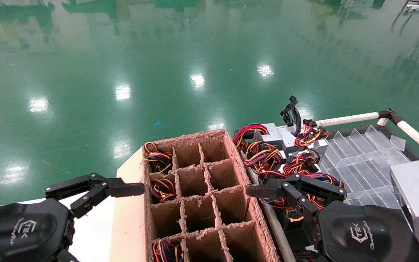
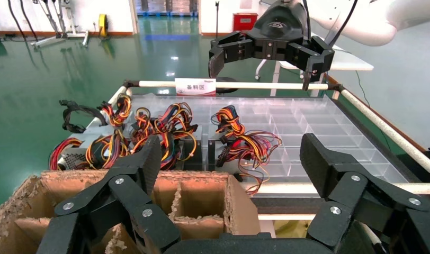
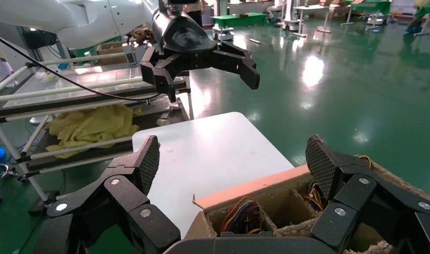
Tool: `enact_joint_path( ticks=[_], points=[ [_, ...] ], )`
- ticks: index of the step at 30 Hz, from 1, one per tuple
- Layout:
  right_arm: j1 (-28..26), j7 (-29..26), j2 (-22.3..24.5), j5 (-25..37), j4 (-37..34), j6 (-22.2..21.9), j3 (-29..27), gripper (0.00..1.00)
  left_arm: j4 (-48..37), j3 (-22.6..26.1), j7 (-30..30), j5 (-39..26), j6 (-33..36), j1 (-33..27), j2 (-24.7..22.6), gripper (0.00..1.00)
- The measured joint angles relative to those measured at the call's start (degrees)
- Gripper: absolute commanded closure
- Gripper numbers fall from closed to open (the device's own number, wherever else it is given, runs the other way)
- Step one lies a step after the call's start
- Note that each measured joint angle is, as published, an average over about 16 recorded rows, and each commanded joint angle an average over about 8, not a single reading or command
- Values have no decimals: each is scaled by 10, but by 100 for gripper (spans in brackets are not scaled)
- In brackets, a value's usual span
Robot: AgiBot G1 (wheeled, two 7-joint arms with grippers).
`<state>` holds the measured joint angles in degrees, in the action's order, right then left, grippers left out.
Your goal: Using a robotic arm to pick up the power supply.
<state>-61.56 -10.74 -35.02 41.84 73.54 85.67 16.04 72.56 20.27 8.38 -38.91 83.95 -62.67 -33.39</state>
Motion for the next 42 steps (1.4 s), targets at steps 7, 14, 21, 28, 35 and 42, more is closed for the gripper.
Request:
enact_joint_path(
  ticks=[7,14,21,28,35,42],
  points=[
    [-2,-2,-1,10,-1,-2,5,0,0,0,0,0,0,0,0,100],
    [-17,-10,-14,46,-14,-6,25,0,0,0,0,0,0,0,0,100],
    [-54,-21,-53,109,-49,-6,65,0,0,0,0,0,0,0,0,100],
    [-101,-21,-116,177,-110,-2,112,0,0,0,0,0,0,0,0,100],
    [-146,0,-188,233,-192,3,152,0,0,0,0,0,0,0,0,100],
    [-181,34,-250,269,-275,12,180,0,0,0,0,0,0,0,0,97]
  ],
)
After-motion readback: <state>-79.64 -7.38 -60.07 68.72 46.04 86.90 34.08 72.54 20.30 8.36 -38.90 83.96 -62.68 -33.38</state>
